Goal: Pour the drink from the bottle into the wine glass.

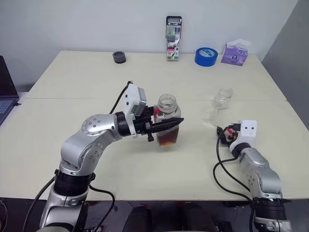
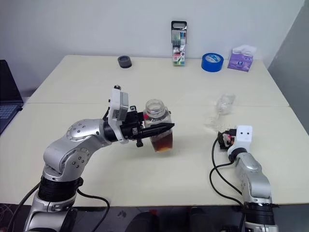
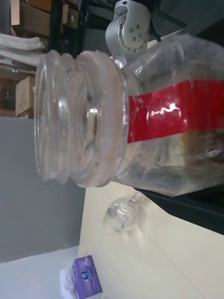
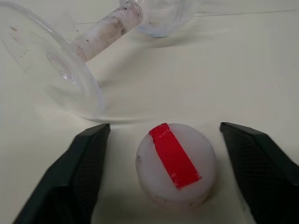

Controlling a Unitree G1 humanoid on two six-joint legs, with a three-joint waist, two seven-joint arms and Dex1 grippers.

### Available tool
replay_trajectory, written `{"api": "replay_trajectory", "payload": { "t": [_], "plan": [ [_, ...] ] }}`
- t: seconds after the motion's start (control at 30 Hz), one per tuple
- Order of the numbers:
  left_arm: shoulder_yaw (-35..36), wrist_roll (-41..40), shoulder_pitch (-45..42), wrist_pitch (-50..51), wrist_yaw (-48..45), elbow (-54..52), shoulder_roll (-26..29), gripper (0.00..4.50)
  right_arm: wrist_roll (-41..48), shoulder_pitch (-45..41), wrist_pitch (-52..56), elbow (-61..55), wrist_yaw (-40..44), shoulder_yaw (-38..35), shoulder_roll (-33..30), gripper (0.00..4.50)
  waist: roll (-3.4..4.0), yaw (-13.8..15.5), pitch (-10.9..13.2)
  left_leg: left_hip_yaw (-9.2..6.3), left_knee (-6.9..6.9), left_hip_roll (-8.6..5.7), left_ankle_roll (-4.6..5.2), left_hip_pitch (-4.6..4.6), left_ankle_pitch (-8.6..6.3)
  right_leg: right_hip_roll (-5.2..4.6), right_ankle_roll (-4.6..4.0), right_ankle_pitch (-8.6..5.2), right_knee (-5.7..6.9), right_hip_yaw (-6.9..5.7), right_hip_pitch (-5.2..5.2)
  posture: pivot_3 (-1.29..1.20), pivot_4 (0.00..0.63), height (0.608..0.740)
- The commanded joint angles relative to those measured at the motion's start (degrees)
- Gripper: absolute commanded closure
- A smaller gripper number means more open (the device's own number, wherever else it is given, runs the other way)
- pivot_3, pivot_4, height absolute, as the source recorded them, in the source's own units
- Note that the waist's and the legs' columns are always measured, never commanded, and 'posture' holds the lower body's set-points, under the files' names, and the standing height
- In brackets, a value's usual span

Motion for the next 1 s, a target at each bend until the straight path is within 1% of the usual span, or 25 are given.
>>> {"api": "replay_trajectory", "payload": {
  "t": [0.03, 0.13, 0.2, 0.27, 0.37, 0.47, 0.57, 0.7, 0.8, 0.9, 1.0],
  "plan": [
    [1.0, -0.9, 0.0, -0.6, 0.0, -2.6, 0.2, 2.70, -1.1, -0.1, -0.4, -2.0, -0.8, -0.9, -0.3, 0.04, 0.00, 0.0, 0.0, 0.00, 0.00, 0.00, 0.00, 0.00, 0.00, 0.00, 0.00, 0.00, 0.00, 0.00, 0.00, 0.00, 0.150, 0.740],
    [1.1, -0.8, 0.2, -0.8, 0.1, -2.5, 0.3, 2.70, -0.9, -0.6, 0.3, -5.3, -0.2, -1.4, -0.9, 0.04, 0.01, 0.0, 0.0, 0.00, 0.00, 0.00, 0.00, 0.00, 0.00, 0.00, 0.00, 0.00, 0.01, 0.00, 0.00, 0.00, 0.150, 0.740],
    [1.5, -0.4, 0.1, -1.0, 0.3, -2.0, 0.4, 2.70, -0.3, -2.0, 1.1, -9.1, 1.8, -1.7, -3.1, 0.04, 0.02, 0.0, 0.0, 0.00, 0.00, 0.00, 0.00, 0.00, 0.00, 0.01, 0.00, 0.00, 0.03, 0.01, -0.01, 0.00, 0.150, 0.740],
    [2.0, 0.0, -0.1, -1.4, 0.6, -1.3, 0.6, 2.70, 2.2, -4.1, 3.6, -12.7, 3.3, -3.5, -5.1, 0.04, 0.02, -0.1, 0.0, 0.00, 0.00, 0.00, 0.00, 0.00, 0.00, 0.01, 0.00, 0.00, 0.03, 0.01, -0.01, 0.00, 0.150, 0.740],
    [2.7, 0.7, -0.5, -2.0, 0.9, -0.1, 1.0, 2.70, 7.9, -7.9, 7.3, -15.6, 8.1, -4.9, -8.3, 0.04, 0.02, -0.1, 0.0, -0.01, 0.00, 0.01, 0.01, 0.03, -0.01, 0.03, 0.00, 0.00, 0.06, 0.02, -0.02, 0.00, 0.150, 0.740],
    [3.7, 1.8, -1.1, -2.7, 2.2, 1.5, 1.1, 2.70, 18.8, -13.6, 12.8, -16.8, 19.5, -5.3, -13.1, 0.04, 0.03, -0.2, 0.0, -0.04, -0.01, 0.04, 0.06, 0.03, -0.03, 0.08, 0.00, 0.00, 0.05, 0.00, -0.01, 0.00, 0.150, 0.740],
    [4.6, 3.1, -1.6, -3.5, 3.6, 3.0, 1.2, 2.70, 27.8, -17.7, 18.9, -16.9, 27.1, -6.1, -17.8, 0.04, 0.03, -0.1, 0.0, -0.08, 0.00, 0.04, 0.23, 0.00, -0.13, 0.08, -0.01, 0.00, 0.01, -0.04, 0.00, 0.00, 0.150, 0.740],
    [6.2, 7.9, -2.7, -6.2, 8.4, 6.8, 0.9, 2.70, 35.0, -21.7, 23.4, -18.2, 36.5, -3.1, -23.9, 0.04, 0.03, 0.1, 0.0, -0.16, 0.00, 0.04, 0.25, -0.07, -0.14, 0.05, -0.01, 0.00, -0.10, -0.14, 0.01, 0.00, 0.150, 0.740],
    [7.3, 12.5, -3.5, -8.6, 13.0, 10.2, 1.0, 2.70, 37.0, -24.2, 24.2, -18.5, 39.6, -0.5, -24.8, 0.04, 0.02, 0.0, 0.0, -0.17, 0.00, 0.04, 0.26, -0.07, -0.14, 0.05, -0.01, 0.00, -0.11, -0.15, 0.01, 0.00, 0.150, 0.740],
    [9.0, 17.6, -3.4, -10.2, 20.2, 13.6, 0.4, 2.70, 37.3, -26.9, 23.8, -17.6, 41.2, 2.4, -23.8, 0.04, 0.02, -0.1, 0.0, -0.16, 0.01, 0.04, 0.26, -0.06, -0.14, 0.05, -0.01, 0.01, -0.08, -0.14, 0.01, 0.00, 0.150, 0.740],
    [9.9, 20.1, -3.0, -10.9, 24.6, 14.5, -0.6, 2.70, 37.0, -28.7, 23.3, -16.7, 41.7, 3.9, -22.9, 0.04, 0.01, 0.1, 0.0, -0.19, 0.01, 0.05, 0.25, -0.10, -0.14, 0.03, -0.01, 0.01, -0.09, -0.18, -0.01, 0.00, 0.150, 0.740]
  ]
}}
